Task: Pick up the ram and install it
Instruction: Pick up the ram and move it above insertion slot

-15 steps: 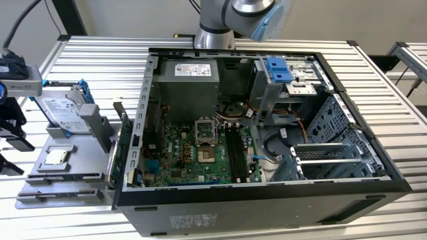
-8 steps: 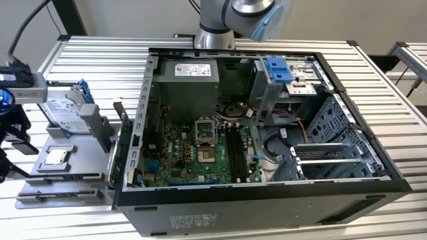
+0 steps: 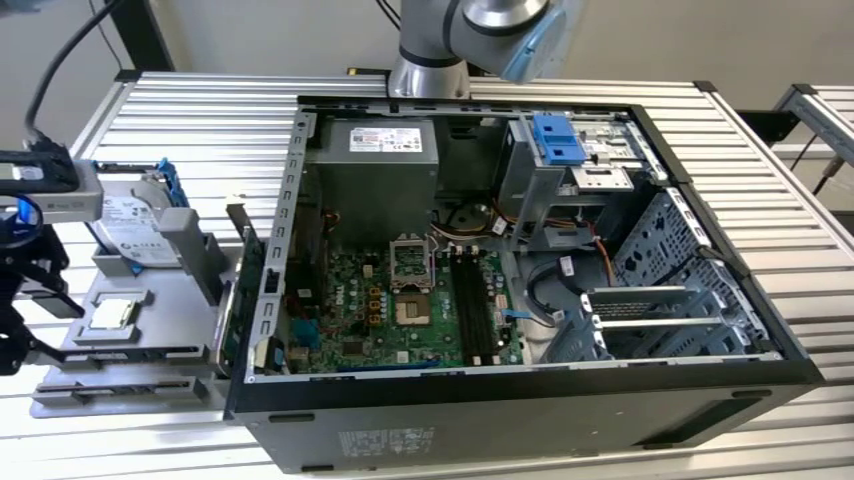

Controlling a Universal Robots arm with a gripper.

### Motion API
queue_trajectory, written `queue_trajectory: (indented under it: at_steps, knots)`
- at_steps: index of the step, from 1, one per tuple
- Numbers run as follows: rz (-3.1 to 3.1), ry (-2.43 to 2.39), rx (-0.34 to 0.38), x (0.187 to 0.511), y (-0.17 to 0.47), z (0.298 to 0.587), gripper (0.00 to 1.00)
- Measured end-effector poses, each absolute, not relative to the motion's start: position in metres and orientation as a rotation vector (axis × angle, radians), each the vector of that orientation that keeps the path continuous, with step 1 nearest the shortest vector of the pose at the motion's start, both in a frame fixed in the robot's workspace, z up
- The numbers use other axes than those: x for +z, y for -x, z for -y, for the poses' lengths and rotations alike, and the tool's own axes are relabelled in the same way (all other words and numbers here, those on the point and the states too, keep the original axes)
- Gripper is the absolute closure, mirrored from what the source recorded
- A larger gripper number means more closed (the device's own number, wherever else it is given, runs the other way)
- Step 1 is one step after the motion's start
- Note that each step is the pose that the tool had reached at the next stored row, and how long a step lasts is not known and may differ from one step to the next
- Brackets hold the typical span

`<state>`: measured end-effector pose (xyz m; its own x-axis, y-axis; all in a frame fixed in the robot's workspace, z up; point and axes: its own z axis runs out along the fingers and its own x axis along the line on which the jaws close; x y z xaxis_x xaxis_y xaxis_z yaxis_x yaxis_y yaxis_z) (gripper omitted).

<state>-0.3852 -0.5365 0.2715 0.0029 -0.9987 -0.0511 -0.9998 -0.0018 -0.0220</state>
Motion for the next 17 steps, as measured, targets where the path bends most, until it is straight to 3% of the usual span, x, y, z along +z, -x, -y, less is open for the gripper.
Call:
queue_trajectory:
  at_steps: [17]
  knots:
    - [-2.183,2.187,0.032,0.241,0.389,0.541,0.00]
